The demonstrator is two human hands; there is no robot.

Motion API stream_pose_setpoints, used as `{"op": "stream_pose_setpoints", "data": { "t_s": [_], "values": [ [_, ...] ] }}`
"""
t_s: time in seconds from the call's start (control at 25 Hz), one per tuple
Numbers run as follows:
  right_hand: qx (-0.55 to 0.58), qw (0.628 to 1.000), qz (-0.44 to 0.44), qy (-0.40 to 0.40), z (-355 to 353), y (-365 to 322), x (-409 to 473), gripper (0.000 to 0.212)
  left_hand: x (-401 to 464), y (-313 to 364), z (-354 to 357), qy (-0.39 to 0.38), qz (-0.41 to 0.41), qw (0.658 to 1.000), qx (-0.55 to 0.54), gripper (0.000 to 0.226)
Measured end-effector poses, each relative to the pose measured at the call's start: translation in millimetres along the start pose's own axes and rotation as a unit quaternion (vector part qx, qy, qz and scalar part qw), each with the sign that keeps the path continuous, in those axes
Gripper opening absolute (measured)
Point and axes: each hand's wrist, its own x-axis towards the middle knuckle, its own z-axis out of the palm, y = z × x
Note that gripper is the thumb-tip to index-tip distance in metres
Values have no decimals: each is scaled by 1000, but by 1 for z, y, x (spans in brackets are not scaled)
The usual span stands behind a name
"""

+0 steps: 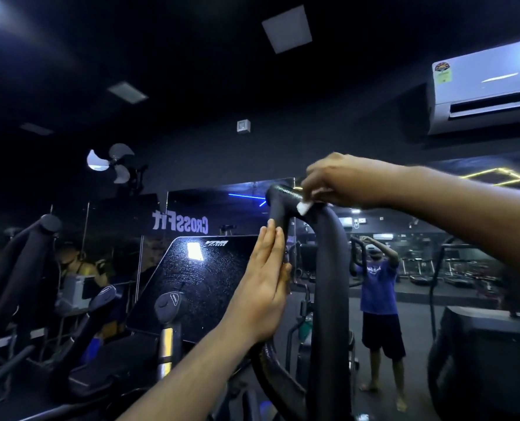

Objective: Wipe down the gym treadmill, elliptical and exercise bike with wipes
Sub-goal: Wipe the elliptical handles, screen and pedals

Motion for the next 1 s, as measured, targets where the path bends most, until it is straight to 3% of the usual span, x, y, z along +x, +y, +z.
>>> {"op": "stream_pose_setpoints", "data": {
  "t_s": [0.16, 0.32, 0.6, 0.72, 0.88, 1.0],
  "values": [
    [65, 996, 18, 50, 14, -22, -69, 14, -2, -4, 1, 2, -1, 1000, -24, 58],
    [13, 995, 36, 87, 18, -18, -38, 13, 0, -3, 2, 6, -2, 1000, -29, 59],
    [-85, 996, 1, -13, 6, -26, 58, 16, 1, -7, 0, -9, -6, 999, -40, 63],
    [-111, 993, -34, -4, 6, -24, 36, 22, 0, -8, 1, -3, -6, 999, -40, 64],
    [-145, 985, -75, 51, 17, -32, -32, 13, -1, -14, 4, 18, 8, 998, -62, 62],
    [-82, 996, -39, 4, 12, -37, -63, 15, 0, -15, 6, 17, 8, 998, -60, 61]
  ]
}}
